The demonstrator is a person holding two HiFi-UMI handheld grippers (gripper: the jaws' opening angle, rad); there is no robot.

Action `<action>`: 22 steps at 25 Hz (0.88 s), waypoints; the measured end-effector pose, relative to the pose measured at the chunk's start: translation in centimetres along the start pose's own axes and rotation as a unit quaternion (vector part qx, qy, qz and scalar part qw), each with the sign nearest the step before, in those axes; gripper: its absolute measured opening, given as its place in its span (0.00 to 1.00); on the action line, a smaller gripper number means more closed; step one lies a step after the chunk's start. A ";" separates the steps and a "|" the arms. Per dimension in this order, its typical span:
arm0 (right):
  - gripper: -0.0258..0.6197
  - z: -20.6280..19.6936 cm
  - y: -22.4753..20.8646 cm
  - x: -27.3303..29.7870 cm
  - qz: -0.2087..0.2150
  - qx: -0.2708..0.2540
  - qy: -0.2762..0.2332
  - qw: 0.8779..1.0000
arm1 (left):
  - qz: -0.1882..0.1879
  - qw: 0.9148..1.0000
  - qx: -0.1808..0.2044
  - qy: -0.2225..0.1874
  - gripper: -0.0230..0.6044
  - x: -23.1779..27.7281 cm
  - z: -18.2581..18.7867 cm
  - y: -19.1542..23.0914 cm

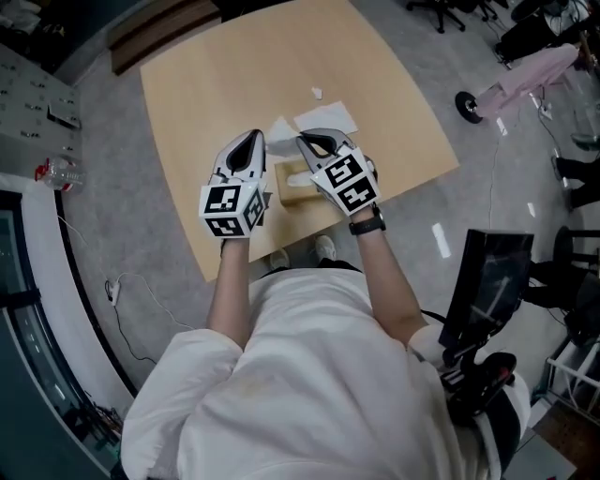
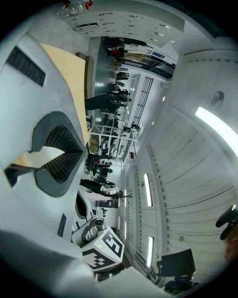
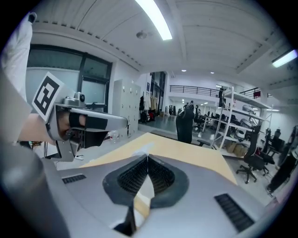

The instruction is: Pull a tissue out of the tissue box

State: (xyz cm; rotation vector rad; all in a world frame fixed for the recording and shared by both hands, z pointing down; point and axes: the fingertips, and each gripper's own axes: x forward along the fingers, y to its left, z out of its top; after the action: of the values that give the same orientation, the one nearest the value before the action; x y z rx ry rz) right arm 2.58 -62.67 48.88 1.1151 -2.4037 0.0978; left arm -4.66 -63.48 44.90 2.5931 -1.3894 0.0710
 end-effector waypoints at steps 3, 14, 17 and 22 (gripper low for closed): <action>0.05 2.8 -0.5 -1.0 -0.022 0.000 -0.035 0.999 | 0.004 1.000 -0.003 -0.017 0.04 -0.1 1.5 0.1; 0.05 10.7 -3.6 -4.1 -0.110 0.012 -0.162 0.981 | 0.028 0.994 0.025 -0.098 0.04 -0.5 8.7 1.1; 0.05 11.9 -4.4 -5.3 -0.146 0.014 -0.189 0.971 | 0.030 0.993 0.034 -0.110 0.04 -0.7 9.8 1.3; 0.05 12.9 -5.2 -6.9 -0.172 0.014 -0.207 0.963 | 0.033 0.992 0.036 -0.113 0.04 -0.5 10.2 0.7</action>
State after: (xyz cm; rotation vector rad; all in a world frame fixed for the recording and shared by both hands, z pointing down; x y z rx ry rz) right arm 5.06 -64.69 33.65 1.6873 -2.5147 -0.2403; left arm -6.06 -65.51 34.93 2.6835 -1.5748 -0.1703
